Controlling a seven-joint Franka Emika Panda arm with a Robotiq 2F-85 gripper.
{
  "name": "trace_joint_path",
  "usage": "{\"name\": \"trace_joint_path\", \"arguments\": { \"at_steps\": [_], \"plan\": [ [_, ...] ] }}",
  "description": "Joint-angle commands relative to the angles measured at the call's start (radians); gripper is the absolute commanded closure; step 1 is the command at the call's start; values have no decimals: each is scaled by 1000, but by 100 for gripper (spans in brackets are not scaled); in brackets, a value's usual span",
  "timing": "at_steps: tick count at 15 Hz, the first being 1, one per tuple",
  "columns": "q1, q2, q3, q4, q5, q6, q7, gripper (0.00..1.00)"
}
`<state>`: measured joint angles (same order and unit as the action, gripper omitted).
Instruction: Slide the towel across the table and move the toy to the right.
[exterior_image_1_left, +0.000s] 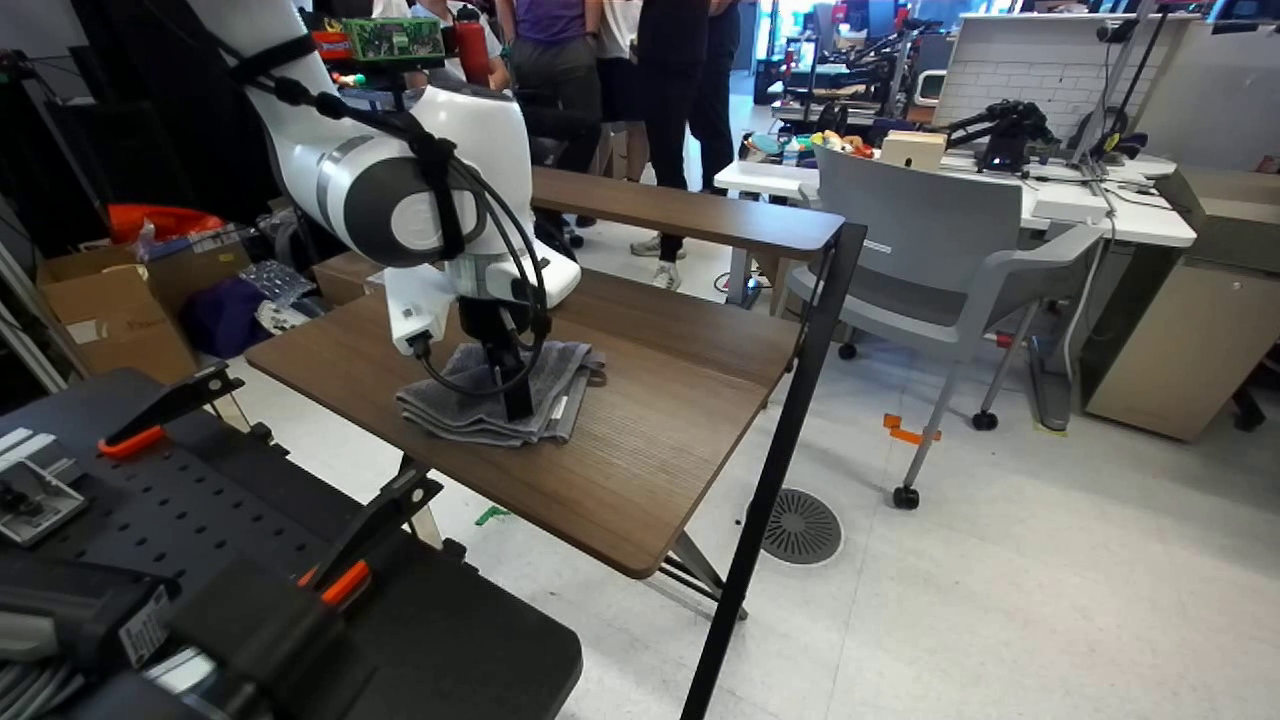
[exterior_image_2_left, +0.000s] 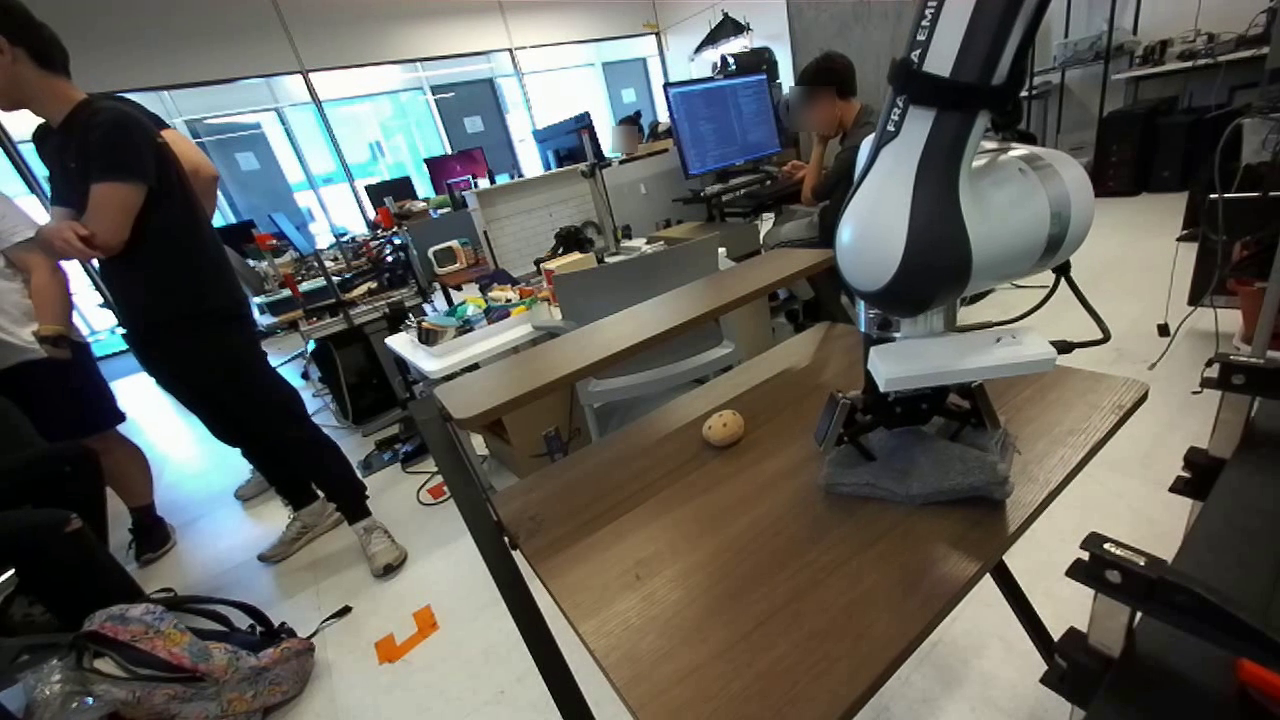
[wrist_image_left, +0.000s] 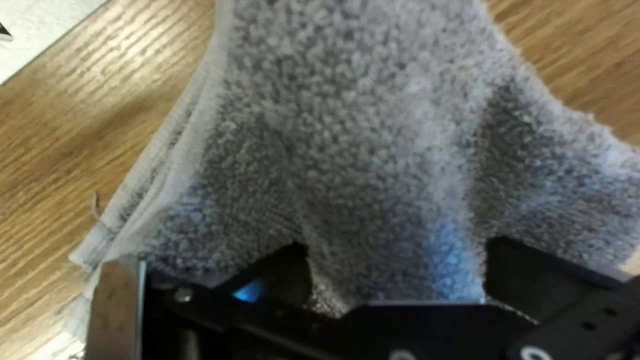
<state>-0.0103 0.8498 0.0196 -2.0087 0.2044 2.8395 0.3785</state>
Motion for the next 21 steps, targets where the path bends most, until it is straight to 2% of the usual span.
{"name": "trace_joint_path", "arguments": {
  "at_steps": [1,8,9,10,12,15,18,21],
  "plan": [
    [9,-6,-11,18,33,-10,-12,0],
    [140,-64,-84,-23,-12,-45,23,0],
    [130,-63,-66,-19,-3,-60,8,0],
    [120,-32,-65,6,5,-22,2,0],
    [131,-40,-64,1,4,-33,3,0],
    [149,13,-74,42,-8,-72,16,0],
    [148,57,-36,47,-8,-99,-10,0],
    [170,59,4,18,-6,-74,-27,0]
  ]
}}
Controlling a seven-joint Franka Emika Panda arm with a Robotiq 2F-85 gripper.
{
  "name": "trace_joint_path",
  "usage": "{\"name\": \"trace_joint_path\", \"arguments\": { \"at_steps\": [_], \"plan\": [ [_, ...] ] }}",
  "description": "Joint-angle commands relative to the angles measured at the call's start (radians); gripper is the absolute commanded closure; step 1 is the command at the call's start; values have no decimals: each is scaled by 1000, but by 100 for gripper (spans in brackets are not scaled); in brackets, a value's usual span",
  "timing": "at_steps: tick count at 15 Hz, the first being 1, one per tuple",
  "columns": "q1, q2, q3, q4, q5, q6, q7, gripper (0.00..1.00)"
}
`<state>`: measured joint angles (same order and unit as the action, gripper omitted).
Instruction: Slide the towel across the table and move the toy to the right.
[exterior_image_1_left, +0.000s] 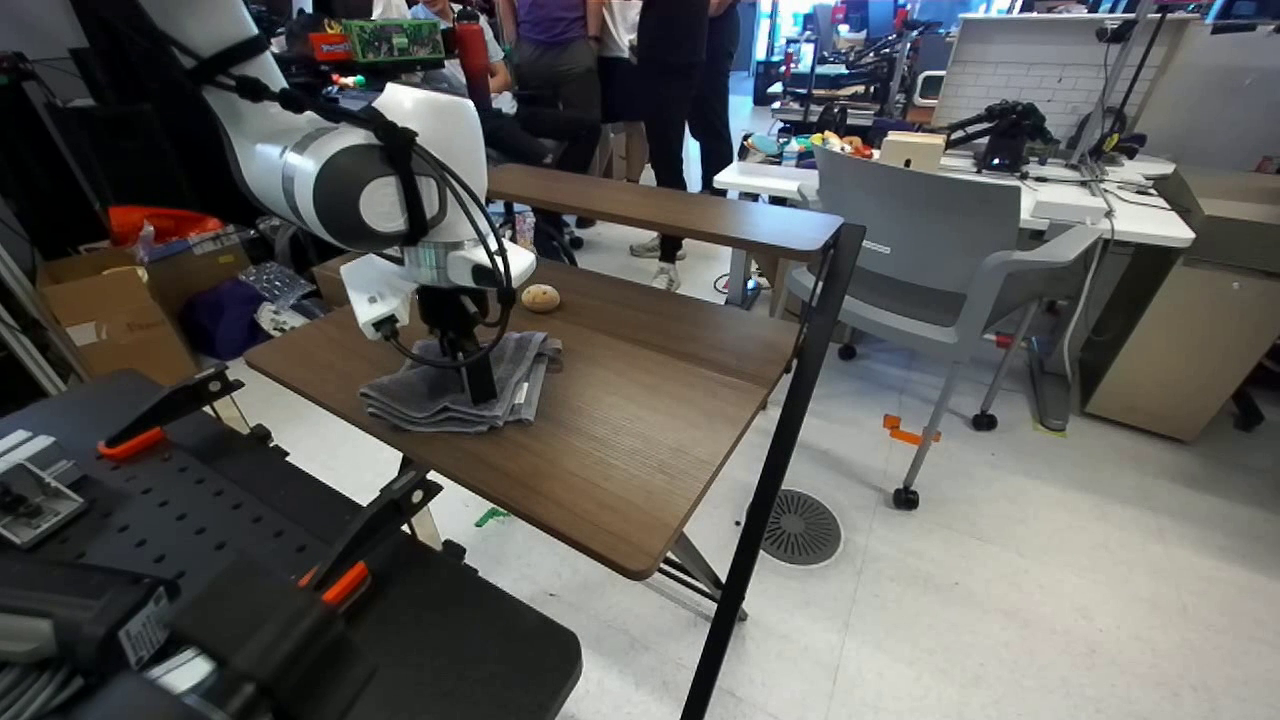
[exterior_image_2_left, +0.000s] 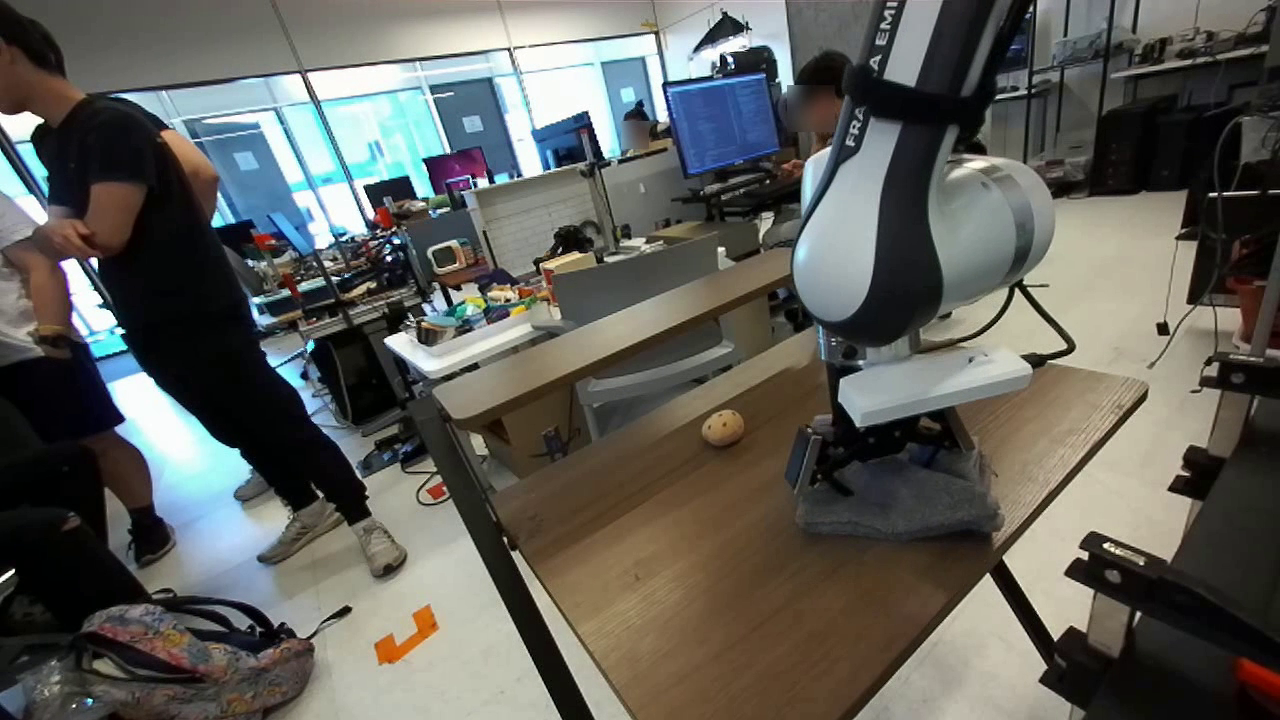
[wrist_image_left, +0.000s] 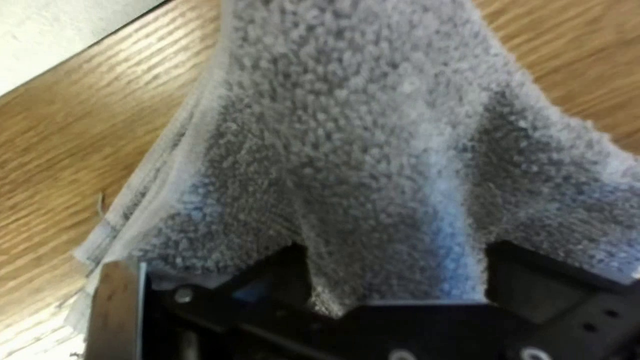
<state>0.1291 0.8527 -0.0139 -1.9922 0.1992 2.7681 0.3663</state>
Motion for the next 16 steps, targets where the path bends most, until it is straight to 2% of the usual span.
{"name": "trace_joint_path", "arguments": {
  "at_steps": [1,5,8,12,16],
  "plan": [
    [42,49,51,-15,0,24,-20,0],
    [82,32,106,-36,11,36,-24,0],
    [94,51,131,-7,20,68,-28,0],
    [126,73,83,81,25,99,43,0],
    [91,93,96,164,45,129,59,0]
  ]
}}
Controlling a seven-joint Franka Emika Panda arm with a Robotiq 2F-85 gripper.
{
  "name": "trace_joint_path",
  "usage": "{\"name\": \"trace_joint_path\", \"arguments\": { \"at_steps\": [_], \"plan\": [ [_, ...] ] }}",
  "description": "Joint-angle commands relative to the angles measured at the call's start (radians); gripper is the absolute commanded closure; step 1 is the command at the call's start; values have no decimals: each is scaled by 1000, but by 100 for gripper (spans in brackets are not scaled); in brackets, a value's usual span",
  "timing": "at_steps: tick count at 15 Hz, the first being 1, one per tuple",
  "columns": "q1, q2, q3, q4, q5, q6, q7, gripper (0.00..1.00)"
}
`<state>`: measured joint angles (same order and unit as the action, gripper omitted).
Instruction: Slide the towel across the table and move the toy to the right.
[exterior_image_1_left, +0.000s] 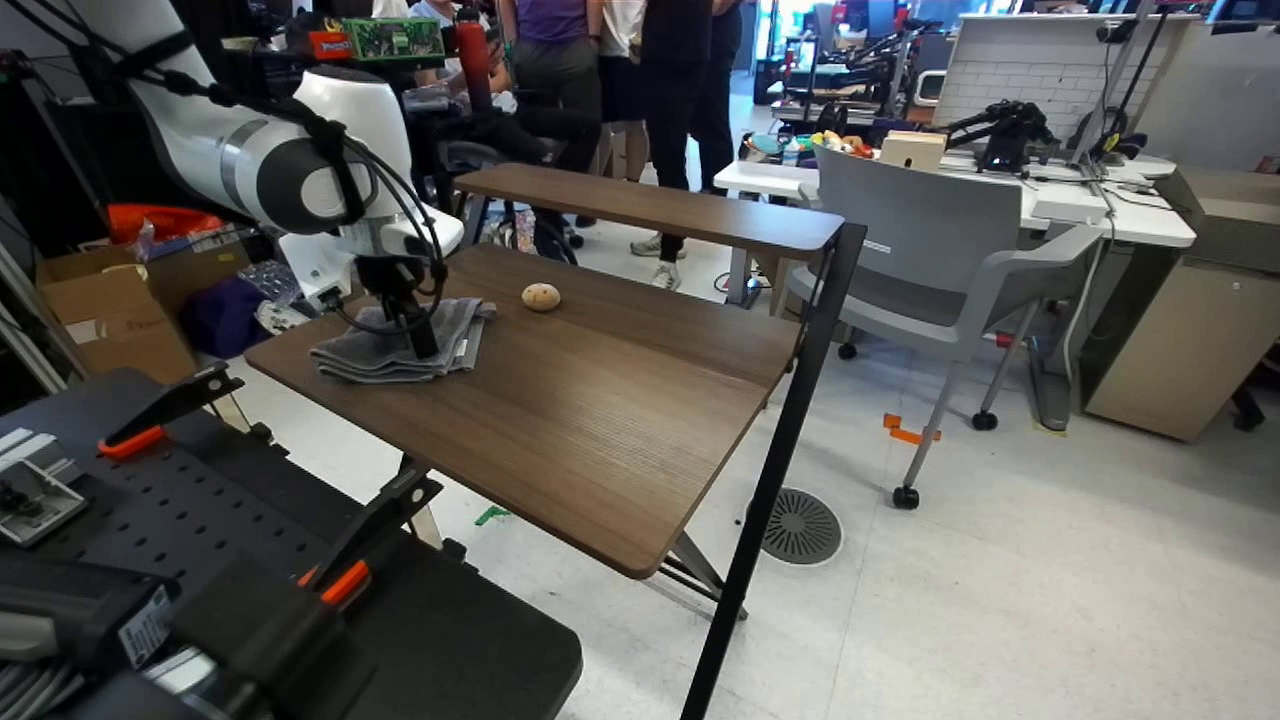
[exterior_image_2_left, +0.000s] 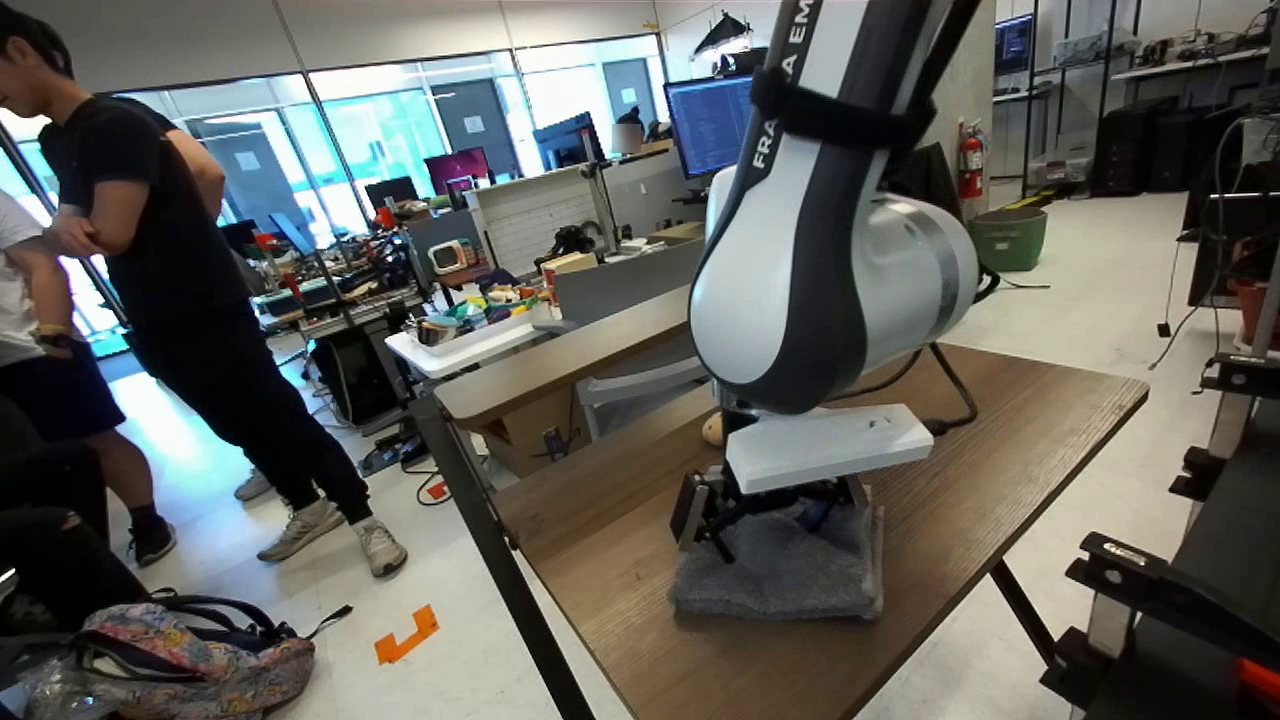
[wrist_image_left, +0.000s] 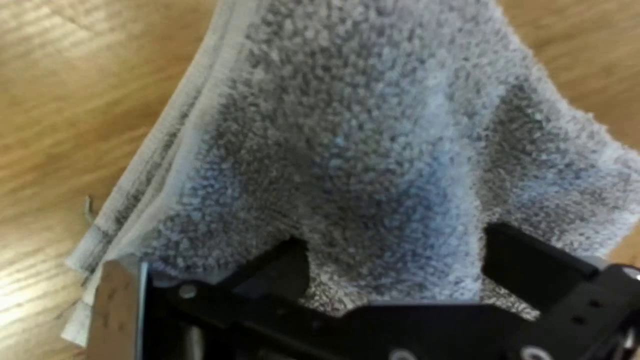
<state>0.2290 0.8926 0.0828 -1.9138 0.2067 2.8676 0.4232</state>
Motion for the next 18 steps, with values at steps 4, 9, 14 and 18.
{"name": "trace_joint_path", "arguments": {
  "at_steps": [4,9,14,18],
  "plan": [
    [-13,32,-6,76,39,4,-8,0],
    [-44,51,20,117,61,42,-14,0],
    [-99,121,95,252,131,26,-11,0],
    [-56,150,51,283,130,-48,30,0]
  ]
}}
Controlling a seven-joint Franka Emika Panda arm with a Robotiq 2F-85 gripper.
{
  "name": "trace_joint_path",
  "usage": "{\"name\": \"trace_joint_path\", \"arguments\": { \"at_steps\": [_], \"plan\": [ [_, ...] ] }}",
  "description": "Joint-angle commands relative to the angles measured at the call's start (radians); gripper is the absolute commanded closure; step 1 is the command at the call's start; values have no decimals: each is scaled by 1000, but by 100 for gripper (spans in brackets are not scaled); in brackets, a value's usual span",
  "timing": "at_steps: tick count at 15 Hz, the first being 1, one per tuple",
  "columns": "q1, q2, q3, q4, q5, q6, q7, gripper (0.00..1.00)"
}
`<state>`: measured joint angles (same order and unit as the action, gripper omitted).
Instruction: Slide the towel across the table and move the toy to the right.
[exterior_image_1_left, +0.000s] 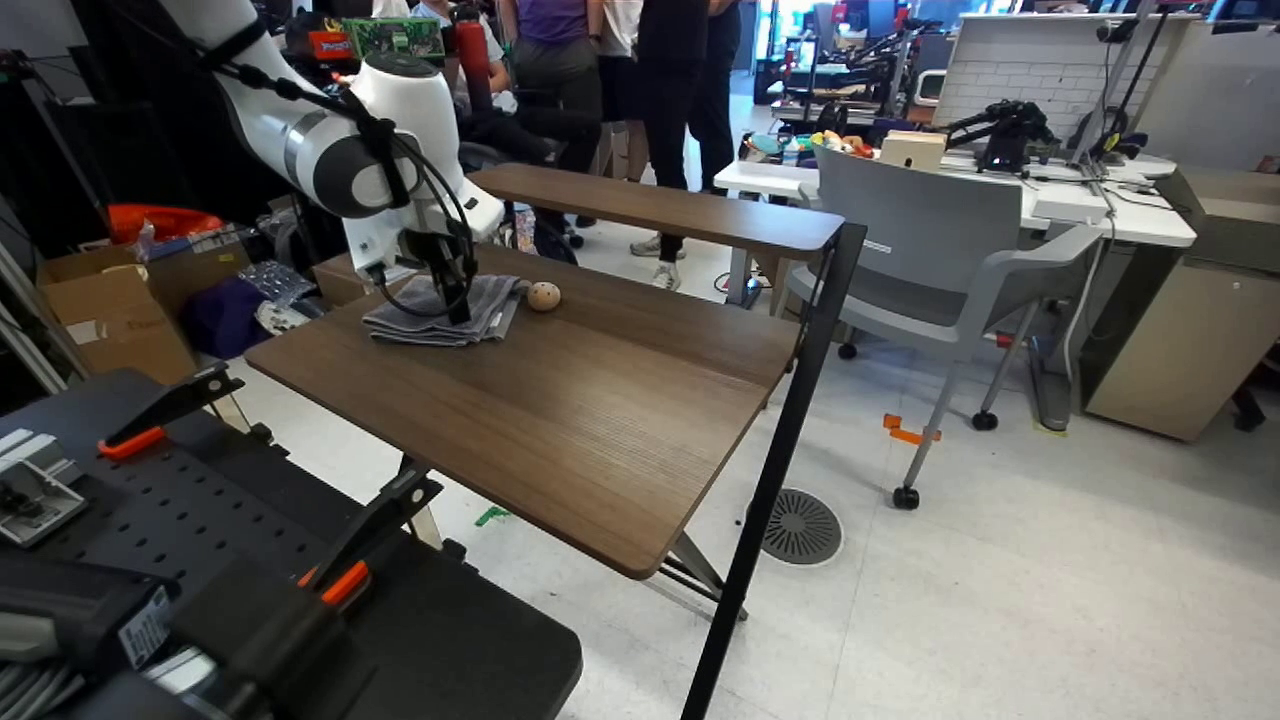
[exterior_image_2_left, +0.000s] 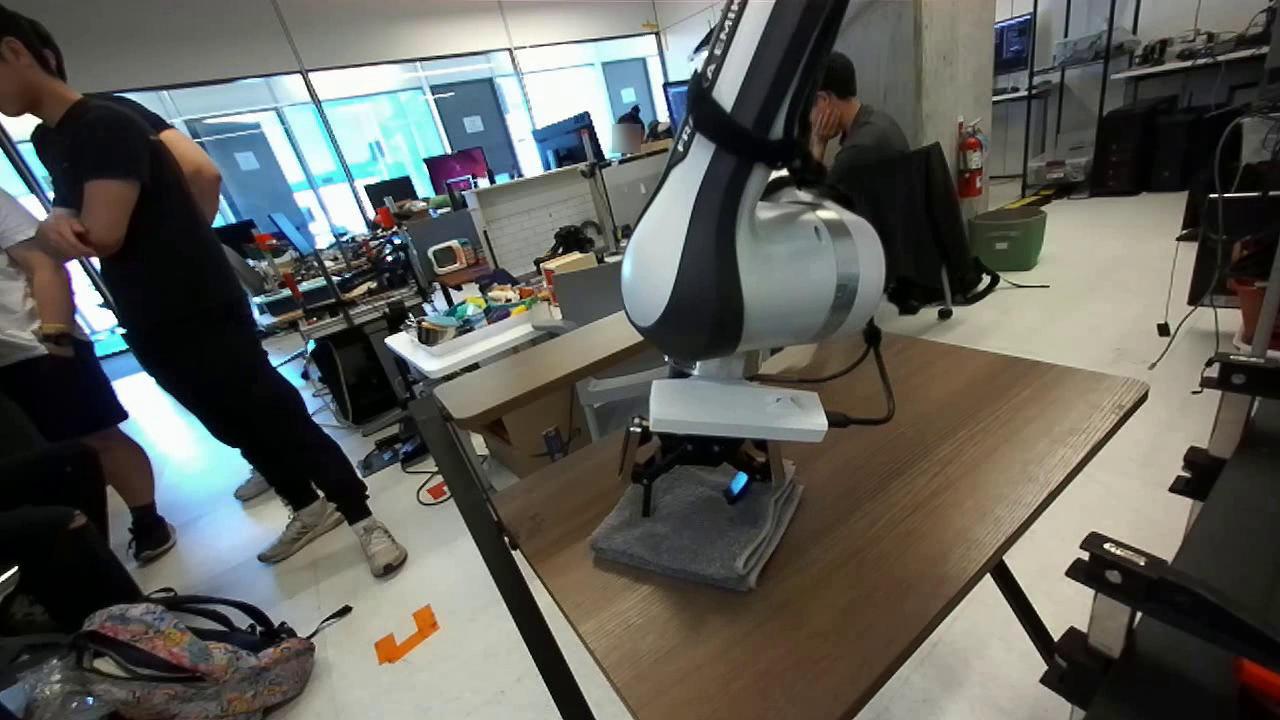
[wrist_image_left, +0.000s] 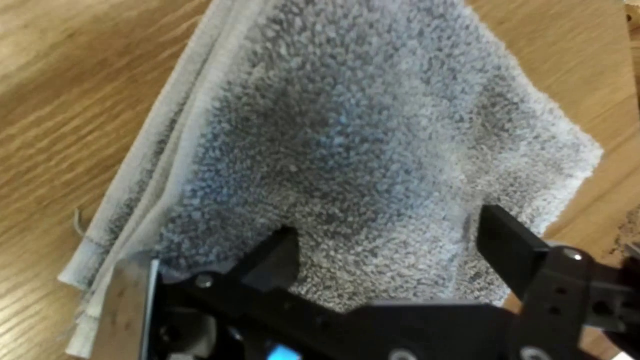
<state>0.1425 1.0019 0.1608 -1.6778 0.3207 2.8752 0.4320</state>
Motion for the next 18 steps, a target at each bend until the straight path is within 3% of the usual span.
{"name": "trace_joint_path", "arguments": {
  "at_steps": [1,5,10,14,18],
  "plan": [
    [48,35,-49,30,4,-77,29,0],
    [133,-77,-144,-143,-69,-120,15,0],
    [143,-179,-151,-345,-145,-42,-74,0],
    [126,-100,-202,-273,-128,0,-16,0],
    [107,21,-305,-149,-95,-34,109,0]
  ]
}}
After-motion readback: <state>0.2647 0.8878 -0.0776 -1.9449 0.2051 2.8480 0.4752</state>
